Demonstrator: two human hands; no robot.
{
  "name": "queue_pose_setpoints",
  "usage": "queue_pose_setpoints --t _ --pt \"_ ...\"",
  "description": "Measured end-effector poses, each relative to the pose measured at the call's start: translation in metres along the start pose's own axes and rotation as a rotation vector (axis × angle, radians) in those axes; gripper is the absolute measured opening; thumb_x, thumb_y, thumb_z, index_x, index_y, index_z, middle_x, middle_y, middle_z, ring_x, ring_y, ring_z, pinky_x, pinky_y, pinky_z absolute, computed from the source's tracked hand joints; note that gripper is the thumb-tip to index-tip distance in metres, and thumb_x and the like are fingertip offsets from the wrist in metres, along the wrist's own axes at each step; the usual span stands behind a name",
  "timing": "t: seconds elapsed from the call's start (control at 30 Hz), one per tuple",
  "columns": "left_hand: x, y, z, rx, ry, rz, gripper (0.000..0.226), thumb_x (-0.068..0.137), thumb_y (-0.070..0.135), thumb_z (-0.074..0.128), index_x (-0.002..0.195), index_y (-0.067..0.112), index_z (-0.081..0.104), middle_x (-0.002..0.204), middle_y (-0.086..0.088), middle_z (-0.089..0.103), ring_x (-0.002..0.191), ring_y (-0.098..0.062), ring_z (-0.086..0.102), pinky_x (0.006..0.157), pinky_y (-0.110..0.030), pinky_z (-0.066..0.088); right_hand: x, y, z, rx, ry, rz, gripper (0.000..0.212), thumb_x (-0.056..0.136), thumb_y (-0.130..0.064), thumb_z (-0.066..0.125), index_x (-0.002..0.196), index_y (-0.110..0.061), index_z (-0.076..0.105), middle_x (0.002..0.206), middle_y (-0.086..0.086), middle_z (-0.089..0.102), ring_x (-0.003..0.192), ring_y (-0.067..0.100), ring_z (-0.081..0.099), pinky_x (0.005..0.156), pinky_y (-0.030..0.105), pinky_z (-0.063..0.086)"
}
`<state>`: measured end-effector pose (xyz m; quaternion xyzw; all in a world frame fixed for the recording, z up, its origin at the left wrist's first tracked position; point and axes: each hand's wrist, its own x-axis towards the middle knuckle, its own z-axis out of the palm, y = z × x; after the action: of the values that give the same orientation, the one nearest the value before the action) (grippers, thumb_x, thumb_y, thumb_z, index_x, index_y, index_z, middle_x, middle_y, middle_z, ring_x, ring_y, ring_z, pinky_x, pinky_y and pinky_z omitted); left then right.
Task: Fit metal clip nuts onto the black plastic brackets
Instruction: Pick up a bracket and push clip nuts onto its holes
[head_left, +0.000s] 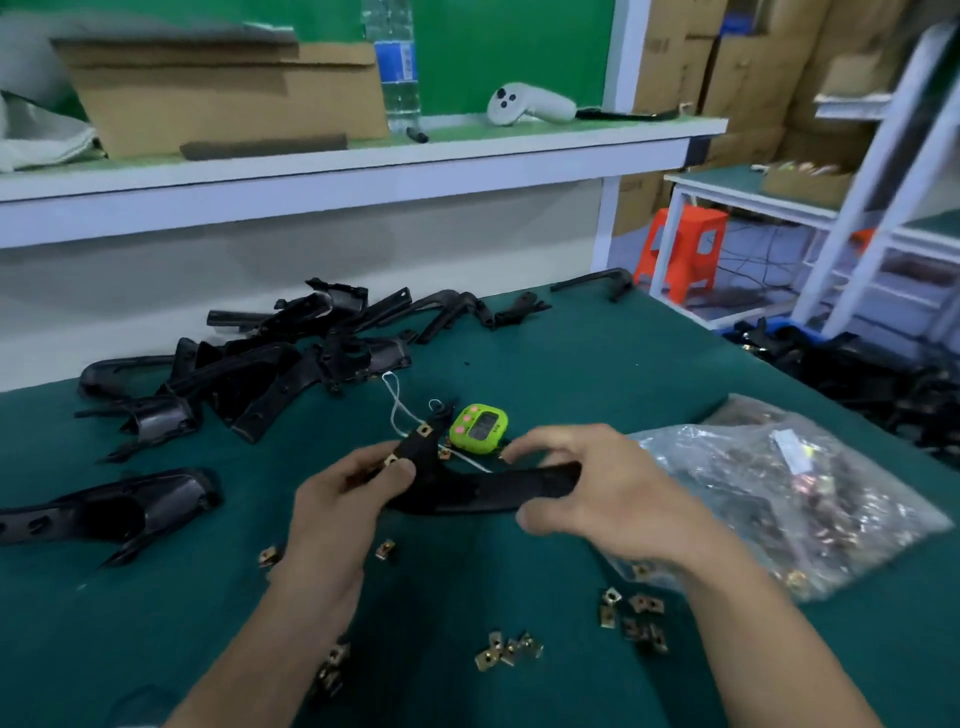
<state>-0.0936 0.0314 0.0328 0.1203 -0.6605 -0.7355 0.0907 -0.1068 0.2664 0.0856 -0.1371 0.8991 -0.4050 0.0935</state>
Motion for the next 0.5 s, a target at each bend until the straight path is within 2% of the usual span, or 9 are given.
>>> queue_pose_setpoints --t 0.03,0.07,0.13,0.23,0.3,0.43,0.5 --pt "0.003 0.004 0.014 -0.061 -0.024 -0.049 0.014 0.086 0.011 0.076 0.097 0.019 0.081 0.101 -0.009 0.079 0.092 -0.023 0.071 0.089 -0.038 0.055 -0.011 0.007 -0.008 0.144 0.046 0.019 0.04 0.071 -0.024 0.081 0.107 -0.037 0.07 0.08 -0.003 0.073 0.06 0.008 0.059 0.059 0.019 0.046" --pt "0.006 0.008 0.031 -0.103 -0.052 -0.082 0.012 0.086 0.011 0.077 0.095 0.017 0.081 0.1 -0.01 0.079 0.089 -0.023 0.07 0.085 -0.038 0.056 -0.022 0.013 -0.016 0.29 0.095 0.043 0.04 0.075 -0.016 0.08 0.109 -0.033 0.07 0.076 0.003 0.074 0.058 0.01 0.059 0.058 0.019 0.045" --pt "0.009 0.013 0.073 -0.131 -0.128 -0.118 0.01 0.086 0.009 0.076 0.088 0.017 0.082 0.096 -0.006 0.079 0.087 -0.018 0.071 0.08 -0.03 0.054 -0.044 0.029 -0.029 0.558 0.233 0.117 0.037 0.081 -0.007 0.076 0.113 -0.024 0.069 0.074 0.013 0.074 0.061 0.017 0.062 0.063 0.025 0.051" --pt "0.004 0.014 0.147 -0.12 -0.275 -0.199 0.011 0.089 0.01 0.074 0.099 0.01 0.078 0.102 -0.009 0.079 0.086 -0.018 0.074 0.071 -0.027 0.057 -0.079 0.057 -0.047 0.94 0.537 0.247 0.025 0.087 -0.002 0.07 0.111 -0.008 0.07 0.077 0.017 0.071 0.062 0.024 0.064 0.062 0.029 0.055" --pt "-0.008 0.009 0.198 -0.075 -0.421 -0.241 0.011 0.092 0.013 0.071 0.1 0.008 0.077 0.096 -0.009 0.079 0.078 -0.017 0.075 0.063 -0.026 0.059 -0.106 0.076 -0.058 1.09 0.697 0.302 0.02 0.091 -0.003 0.066 0.11 -0.003 0.069 0.085 0.019 0.072 0.063 0.025 0.066 0.058 0.029 0.054" --pt "-0.047 -0.003 0.286 0.051 -0.672 -0.264 0.013 0.094 0.017 0.069 0.101 0.009 0.076 0.09 -0.007 0.08 0.076 -0.017 0.076 0.076 -0.033 0.059 -0.164 0.115 -0.076 1.372 0.966 0.395 0.019 0.099 -0.006 0.055 0.113 0.004 0.064 0.093 0.028 0.072 0.068 0.031 0.069 0.053 0.03 0.057" --pt "-0.067 -0.011 0.321 0.116 -0.776 -0.308 0.01 0.093 0.016 0.071 0.098 0.008 0.075 0.084 -0.007 0.079 0.071 -0.017 0.075 0.072 -0.033 0.06 -0.194 0.133 -0.082 1.459 1.072 0.437 0.018 0.1 -0.007 0.054 0.11 0.005 0.064 0.089 0.027 0.073 0.07 0.034 0.073 0.051 0.03 0.057"
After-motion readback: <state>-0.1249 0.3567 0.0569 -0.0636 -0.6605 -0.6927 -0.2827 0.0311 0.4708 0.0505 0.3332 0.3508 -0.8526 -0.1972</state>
